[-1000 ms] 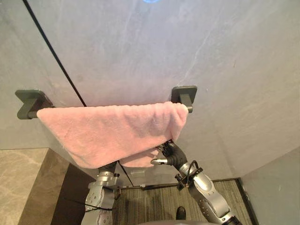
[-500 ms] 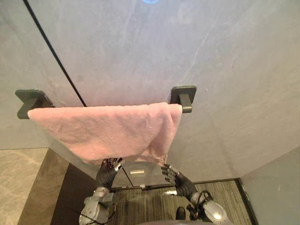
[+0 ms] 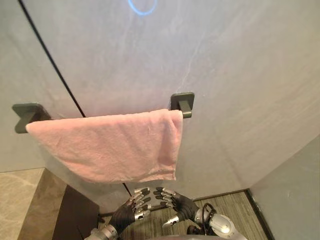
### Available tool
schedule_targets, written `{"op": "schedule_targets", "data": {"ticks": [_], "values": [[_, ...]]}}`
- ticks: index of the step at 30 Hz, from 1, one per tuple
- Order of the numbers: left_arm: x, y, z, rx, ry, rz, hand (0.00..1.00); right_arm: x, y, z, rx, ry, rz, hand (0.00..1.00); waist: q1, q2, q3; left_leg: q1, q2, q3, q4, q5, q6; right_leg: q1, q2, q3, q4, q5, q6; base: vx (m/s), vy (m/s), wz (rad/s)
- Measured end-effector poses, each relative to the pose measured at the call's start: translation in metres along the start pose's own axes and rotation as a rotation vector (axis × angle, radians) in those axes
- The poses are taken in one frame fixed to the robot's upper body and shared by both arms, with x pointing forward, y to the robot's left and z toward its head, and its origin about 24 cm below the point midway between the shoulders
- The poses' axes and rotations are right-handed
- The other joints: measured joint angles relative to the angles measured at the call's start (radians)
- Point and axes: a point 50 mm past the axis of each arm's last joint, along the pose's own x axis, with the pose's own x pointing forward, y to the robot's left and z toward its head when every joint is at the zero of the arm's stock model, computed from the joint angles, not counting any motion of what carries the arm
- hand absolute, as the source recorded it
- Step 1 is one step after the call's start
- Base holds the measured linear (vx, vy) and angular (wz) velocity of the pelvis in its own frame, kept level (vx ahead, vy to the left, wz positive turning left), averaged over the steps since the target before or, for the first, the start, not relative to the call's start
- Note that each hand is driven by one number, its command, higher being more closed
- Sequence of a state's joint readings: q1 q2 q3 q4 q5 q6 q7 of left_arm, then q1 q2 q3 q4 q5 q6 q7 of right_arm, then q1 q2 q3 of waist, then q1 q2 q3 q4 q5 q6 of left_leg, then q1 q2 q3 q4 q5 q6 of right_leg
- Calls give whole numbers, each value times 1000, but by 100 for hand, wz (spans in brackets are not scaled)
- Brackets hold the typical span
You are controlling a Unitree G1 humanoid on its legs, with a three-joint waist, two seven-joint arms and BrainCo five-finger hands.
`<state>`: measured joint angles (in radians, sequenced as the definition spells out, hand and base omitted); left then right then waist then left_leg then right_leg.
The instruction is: Organize washtable
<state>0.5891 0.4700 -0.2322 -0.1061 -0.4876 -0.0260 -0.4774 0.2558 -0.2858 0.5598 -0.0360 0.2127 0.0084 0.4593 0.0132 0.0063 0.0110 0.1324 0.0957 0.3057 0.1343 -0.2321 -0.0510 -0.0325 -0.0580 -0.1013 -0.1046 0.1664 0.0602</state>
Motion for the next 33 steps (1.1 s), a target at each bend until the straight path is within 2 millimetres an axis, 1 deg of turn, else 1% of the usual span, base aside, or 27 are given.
{"op": "schedule_targets", "data": {"ticks": [1,2,3,4,5,6,7,8,10,11,12,13,14,15,16,17,19,20,22,23,25,27,29,31,33], "values": [[-5,4,3,-1,14,-29,0,4,6,15,0,-58,62,0,1,-3,-1,3,3,2,3,-6,-1,4,-1,-9,0,-26,20,-112,-12,-10],[-7,6,4,6,30,-45,0,5,8,20,4,-81,85,0,1,0,-1,1,7,2,2,-5,1,11,1,-12,0,-38,31,-84,-12,1],[-10,7,4,12,55,-70,0,6,11,28,23,-114,120,0,-1,3,-1,-3,11,-1,-1,-2,4,10,0,-22,5,-40,27,-4,-6,11],[-13,9,5,23,90,-107,0,7,15,37,47,-157,158,0,0,-5,0,-2,2,-5,-3,0,4,9,-16,-36,5,-25,8,-2,2,12],[-16,9,3,6,108,-131,0,9,16,43,71,-181,187,0,0,-3,-2,4,-4,-6,-6,2,2,12,-15,-40,5,-4,-4,5,1,7],[-16,8,3,-14,109,-141,0,10,16,45,90,-192,199,0,1,2,-5,6,-4,-8,-9,6,-4,13,-14,-41,5,-3,-2,26,-1,6],[-15,6,5,-43,96,-159,0,12,15,50,114,-209,219,0,2,5,-5,6,-4,-14,-12,13,-6,14,-14,-46,5,2,1,50,-1,12],[-14,4,9,-63,77,-177,0,14,14,55,137,-231,232,0,3,0,-7,5,-4,-23,-12,16,-7,16,-14,-56,5,8,-8,53,8,17],[-10,2,15,-76,46,-202,0,14,11,60,154,-248,235,0,3,1,-5,10,-7,-36,-12,17,-9,26,-14,-65,5,8,-8,53,28,23],[-4,2,23,-76,11,-218,0,14,9,64,174,-258,237,0,6,-1,-5,15,-7,-46,-13,17,-9,36,-15,-73,5,8,-8,42,34,23],[-2,2,27,-75,-5,-223,0,14,9,65,185,-265,240,0,5,0,-4,16,-7,-52,-13,17,-9,38,-15,-78,5,8,-8,20,25,22],[4,2,35,-76,-44,-219,0,15,10,69,194,-278,243,0,5,-5,-3,18,-7,-59,-14,17,-9,45,-17,-85,5,8,-8,-3,13,13],[9,1,44,-76,-96,-212,0,15,12,72,209,-293,254,0,7,-6,-2,18,-7,-60,-14,17,-9,45,-18,-88,4,8,-8,-10,10,10],[13,1,49,-78,-127,-208,0,16,12,73,210,-297,256,0,7,-7,-1,18,-6,-61,-14,17,-9,45,-20,-88,4,8,-8,-25,5,4],[21,0,59,-95,-208,-184,0,18,12,75,211,-308,253,0,8,-12,1,17,-8,-64,-14,17,-8,46,-24,-89,4,8,-8,-27,4,5],[25,0,64,-104,-253,-167,0,18,13,76,215,-315,245,0,9,-15,3,15,-10,-66,-13,18,-7,46,-25,-90,3,8,-8,-53,6,8],[39,0,87,-149,-432,-94,0,22,13,81,231,-347,215,0,11,-37,5,1,-12,-78,-10,18,-6,42,-29,-95,1,7,-8,-80,-2,12],[41,1,92,-161,-469,-78,0,23,12,82,236,-363,198,0,11,-41,6,-2,-12,-83,-10,18,-5,41,-30,-98,1,7,-8,-60,-10,15],[48,1,106,-223,-601,5,0,26,6,92,232,-423,141,0,8,-43,5,-21,-13,-89,-8,19,-4,26,-32,-105,1,5,-9,-33,-14,10],[49,2,110,-236,-628,27,0,28,4,94,220,-428,133,0,8,-42,5,-27,-13,-90,-7,20,-3,21,-32,-106,1,5,-9,-33,-23,6],[53,3,122,-240,-694,83,0,34,-7,98,172,-424,80,0,6,-38,8,-53,-10,-106,2,23,-5,6,-31,-119,2,5,-10,-14,-27,16],[56,2,126,-232,-713,96,0,35,-15,99,142,-417,43,0,9,-37,9,-56,-9,-110,3,24,-7,6,-29,-123,4,5,-10,13,-11,10],[57,2,131,-204,-739,126,0,33,-24,103,125,-425,-3,0,10,-17,21,-69,-8,-111,3,25,-7,-5,-30,-125,5,5,-10,0,0,0],[54,4,135,-178,-756,149,0,33,-27,105,117,-433,-13,0,6,-12,23,-82,-8,-111,2,25,-7,-18,-30,-126,4,5,-10,0,0,0],[52,6,137,-152,-769,164,0,31,-30,107,100,-438,-29,0,6,-14,23,-93,-8,-110,1,26,-7,-31,-29,-126,4,5,-10,0,0,0]]}}
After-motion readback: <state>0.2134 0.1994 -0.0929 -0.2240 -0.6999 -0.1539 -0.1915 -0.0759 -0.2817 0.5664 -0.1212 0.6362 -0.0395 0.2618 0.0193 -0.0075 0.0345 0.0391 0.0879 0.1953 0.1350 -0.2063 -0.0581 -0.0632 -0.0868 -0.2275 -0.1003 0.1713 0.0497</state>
